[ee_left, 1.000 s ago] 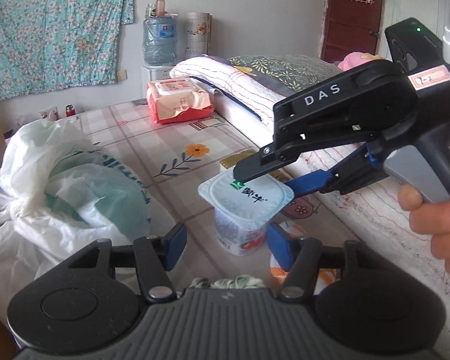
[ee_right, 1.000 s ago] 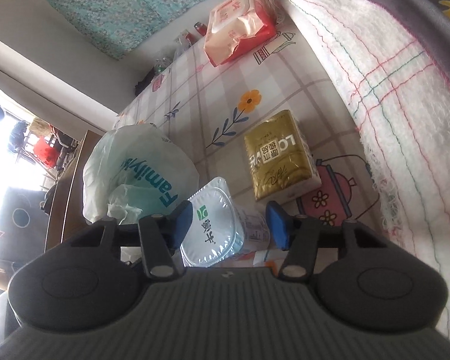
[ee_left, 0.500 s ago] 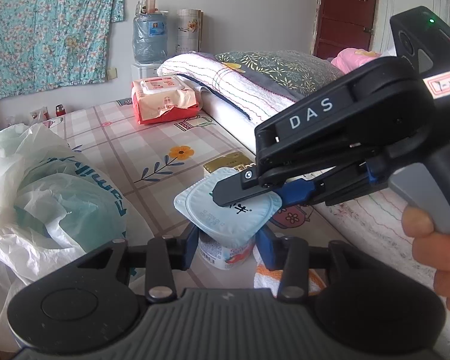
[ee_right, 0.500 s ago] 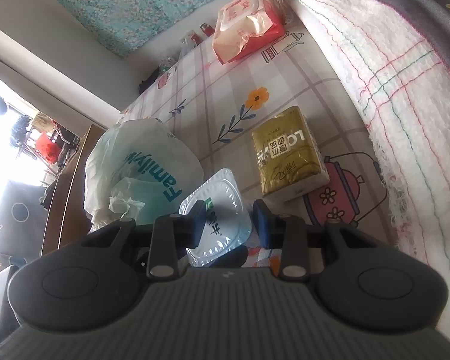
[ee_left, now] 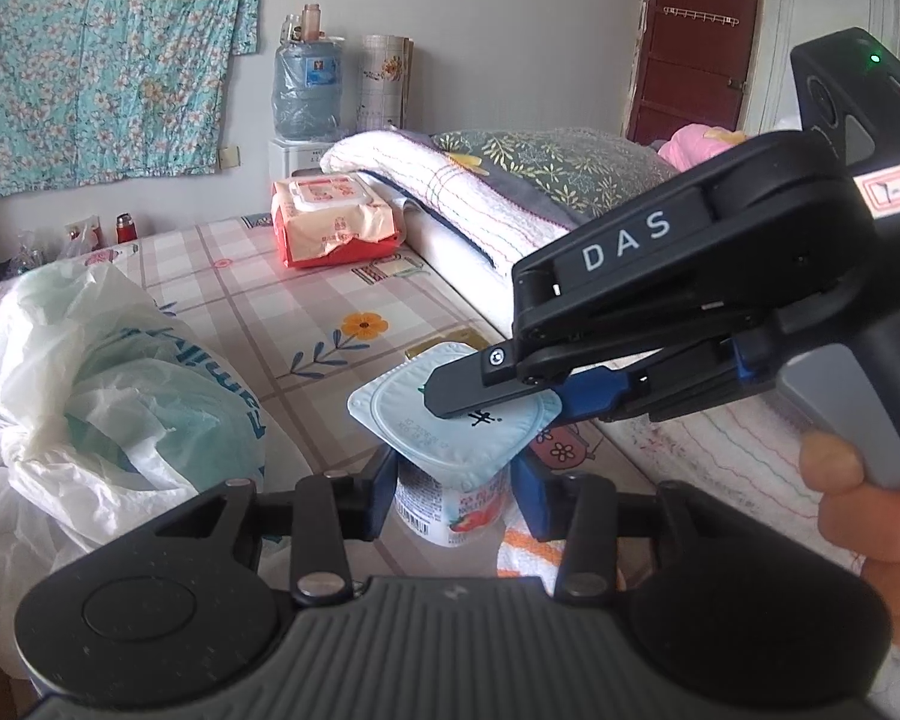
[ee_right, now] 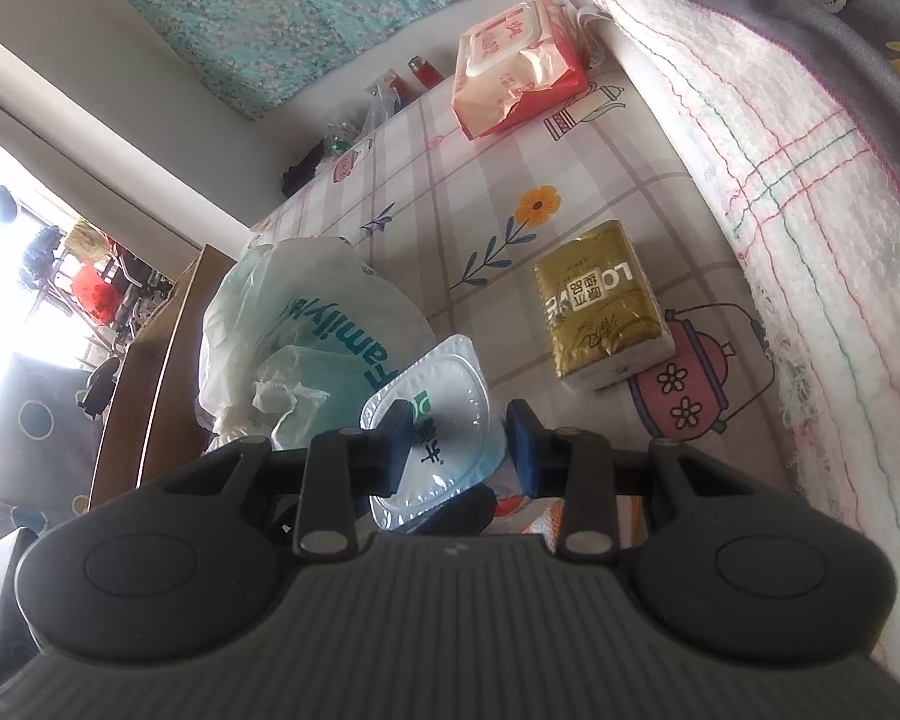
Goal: Organize soft objects
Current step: 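Carry the yogurt cup into the box and open the right tool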
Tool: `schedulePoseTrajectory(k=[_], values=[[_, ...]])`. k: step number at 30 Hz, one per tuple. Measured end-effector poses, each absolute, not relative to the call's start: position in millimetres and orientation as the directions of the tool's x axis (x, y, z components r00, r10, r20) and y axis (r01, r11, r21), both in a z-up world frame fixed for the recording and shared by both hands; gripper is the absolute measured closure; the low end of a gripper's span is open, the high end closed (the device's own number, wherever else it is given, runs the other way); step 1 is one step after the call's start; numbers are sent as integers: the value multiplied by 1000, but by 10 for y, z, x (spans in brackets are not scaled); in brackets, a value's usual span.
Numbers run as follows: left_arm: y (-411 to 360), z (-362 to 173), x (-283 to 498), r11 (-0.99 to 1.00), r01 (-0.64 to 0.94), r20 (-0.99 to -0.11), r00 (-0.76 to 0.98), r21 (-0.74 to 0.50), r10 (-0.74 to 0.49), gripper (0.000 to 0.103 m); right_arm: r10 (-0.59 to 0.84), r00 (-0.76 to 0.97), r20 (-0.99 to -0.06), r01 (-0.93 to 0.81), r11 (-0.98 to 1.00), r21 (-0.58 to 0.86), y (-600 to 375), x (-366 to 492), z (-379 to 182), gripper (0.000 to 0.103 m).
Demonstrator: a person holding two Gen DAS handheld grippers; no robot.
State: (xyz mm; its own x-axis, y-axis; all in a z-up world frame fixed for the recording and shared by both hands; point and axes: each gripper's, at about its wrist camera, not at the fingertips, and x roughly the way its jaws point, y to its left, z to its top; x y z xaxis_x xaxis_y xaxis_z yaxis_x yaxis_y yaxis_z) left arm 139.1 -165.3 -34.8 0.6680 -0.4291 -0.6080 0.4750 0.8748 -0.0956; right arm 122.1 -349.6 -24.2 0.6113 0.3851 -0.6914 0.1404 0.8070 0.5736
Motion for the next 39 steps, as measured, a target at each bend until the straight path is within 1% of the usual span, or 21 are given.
schedulePoseTrajectory(k=[5, 9, 14, 19, 23, 26, 31, 33, 38, 39], values=[[-1514, -115, 1263, 884, 458, -560, 711, -90, -425, 60, 386, 638, -666, 85, 825, 559, -3316, 1148, 62, 69], [-1284, 157, 1138, 906, 418, -505, 770, -60, -389, 60, 411, 660, -629, 5, 835, 551, -3033, 1141, 385, 68], [-836, 432, 1002, 947, 317, -442, 844, -42, -302, 59, 483, 653, -583, -131, 830, 542, -2478, 1234, 739, 67], [-232, 632, 854, 980, 197, -424, 887, -11, -183, 59, 578, 586, -568, -266, 799, 539, -1736, 1402, 929, 66], [265, 734, 754, 992, 123, -457, 882, -8, -113, 58, 636, 497, -591, -353, 770, 532, -1099, 1516, 983, 63], [613, 724, 747, 995, 90, -524, 846, -47, -101, 58, 654, 408, -637, -387, 756, 528, -667, 1598, 932, 62], [1041, 494, 794, 985, 66, -645, 749, -157, -153, 58, 619, 277, -735, -397, 770, 499, -217, 1626, 697, 62], [1142, 401, 821, 981, 65, -679, 713, -184, -175, 58, 592, 239, -770, -404, 782, 475, -86, 1598, 587, 62], [1308, 224, 794, 958, 74, -718, 647, -276, -257, 59, 532, 177, -828, -415, 803, 427, 40, 1635, 457, 61], [1313, 192, 767, 954, 75, -722, 638, -290, -270, 56, 519, 172, -837, -416, 809, 416, 35, 1658, 419, 61]])
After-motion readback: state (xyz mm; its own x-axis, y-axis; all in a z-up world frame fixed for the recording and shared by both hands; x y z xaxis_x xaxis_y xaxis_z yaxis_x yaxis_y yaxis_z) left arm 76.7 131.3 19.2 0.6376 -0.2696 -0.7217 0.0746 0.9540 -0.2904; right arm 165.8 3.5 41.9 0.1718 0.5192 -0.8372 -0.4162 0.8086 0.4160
